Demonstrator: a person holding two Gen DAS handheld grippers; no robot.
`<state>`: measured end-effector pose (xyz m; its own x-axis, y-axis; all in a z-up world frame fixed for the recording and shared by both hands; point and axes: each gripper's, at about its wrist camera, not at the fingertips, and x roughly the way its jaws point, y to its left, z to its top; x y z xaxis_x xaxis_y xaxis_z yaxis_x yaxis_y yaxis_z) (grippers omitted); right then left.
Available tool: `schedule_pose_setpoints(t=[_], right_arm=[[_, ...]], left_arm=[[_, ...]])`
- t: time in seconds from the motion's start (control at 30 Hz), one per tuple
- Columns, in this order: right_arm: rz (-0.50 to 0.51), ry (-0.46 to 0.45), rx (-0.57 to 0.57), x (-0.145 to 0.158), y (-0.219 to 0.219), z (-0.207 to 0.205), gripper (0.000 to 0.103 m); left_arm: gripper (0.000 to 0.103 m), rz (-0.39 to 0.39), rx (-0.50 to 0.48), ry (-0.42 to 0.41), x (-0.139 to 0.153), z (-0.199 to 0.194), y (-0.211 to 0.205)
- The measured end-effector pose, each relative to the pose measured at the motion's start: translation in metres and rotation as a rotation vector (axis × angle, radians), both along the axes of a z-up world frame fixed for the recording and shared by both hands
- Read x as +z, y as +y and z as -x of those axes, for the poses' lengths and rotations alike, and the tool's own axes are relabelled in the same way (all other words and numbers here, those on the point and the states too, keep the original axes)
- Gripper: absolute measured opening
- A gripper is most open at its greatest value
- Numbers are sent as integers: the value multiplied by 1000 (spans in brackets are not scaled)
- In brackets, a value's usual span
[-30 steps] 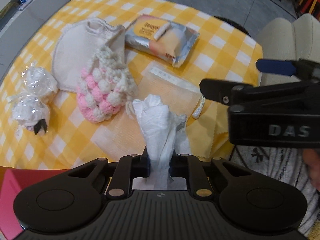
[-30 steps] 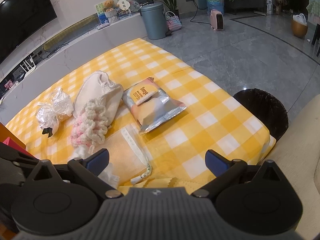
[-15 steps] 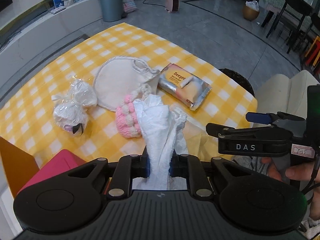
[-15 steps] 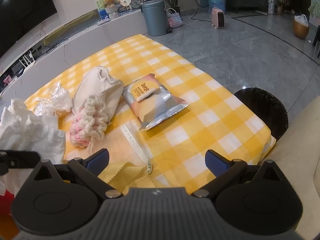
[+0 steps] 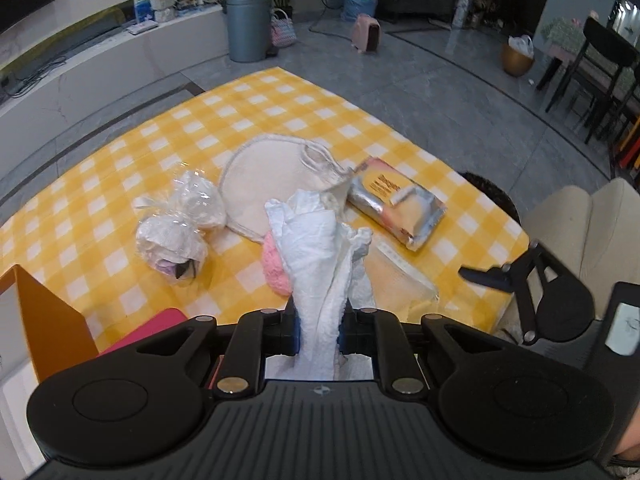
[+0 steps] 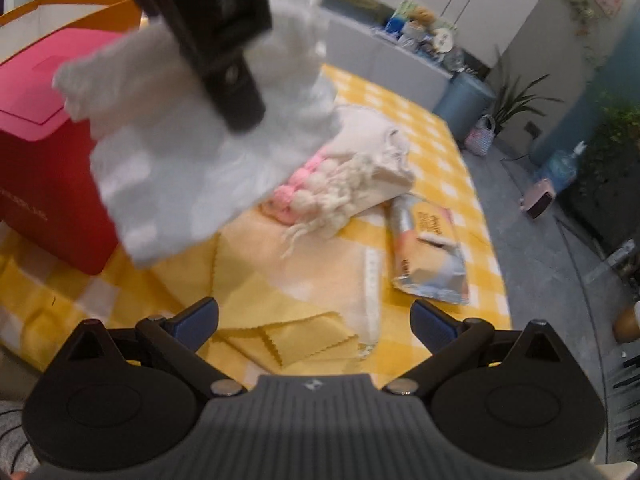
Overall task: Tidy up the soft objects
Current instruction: 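Carry the white cloth with the left gripper while the right gripper grasps a yellow cloth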
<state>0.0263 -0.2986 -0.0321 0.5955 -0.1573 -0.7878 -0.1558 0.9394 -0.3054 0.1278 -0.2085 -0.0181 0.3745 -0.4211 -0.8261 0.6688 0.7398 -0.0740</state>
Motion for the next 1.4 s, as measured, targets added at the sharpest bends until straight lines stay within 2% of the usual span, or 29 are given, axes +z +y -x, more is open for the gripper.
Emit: schedule_pose_setpoints(t=[0.13, 0.3, 0.47, 0.57, 0.63, 0.7, 0.77, 0.83, 0.87, 1.0, 1.17, 1.4], right_arm=[[-91, 52, 4, -4, -12, -8, 99], [-73, 133, 10, -19, -3, -24, 92], [-115, 206, 38, -31, 1, -42, 89], [-194, 220, 36, -31, -4, -47, 81], [-259, 221, 54, -29, -8, -44, 61], [-264, 212, 60, -27, -8, -41, 52], [-265, 203, 58, -25, -7, -38, 37], [-243, 191, 24, -23, -10, -38, 6], [-235, 187, 10, -23, -12, -37, 3], [-256, 153, -3, -17, -17, -33, 1], [-389, 35, -12, 4, -34, -20, 1], [-578, -126, -65, 30, -58, 0, 1]], left_arm=[[18, 38, 40, -1, 5, -5, 11], [18, 58, 44, -16, 10, -1, 19], [18, 75, 51, -36, 18, 2, 27], [18, 102, 70, -37, 24, 1, 34], [18, 116, 81, -46, 27, 0, 37], [18, 123, 94, -53, 29, -1, 41], [18, 125, 112, -67, 30, -1, 44], [18, 128, 129, -85, 32, -1, 47], [18, 135, 137, -91, 33, -1, 49], [18, 159, 147, -75, 32, -2, 53], [18, 132, 156, -71, 33, 5, 59], [18, 234, 224, -42, 43, 16, 88]])
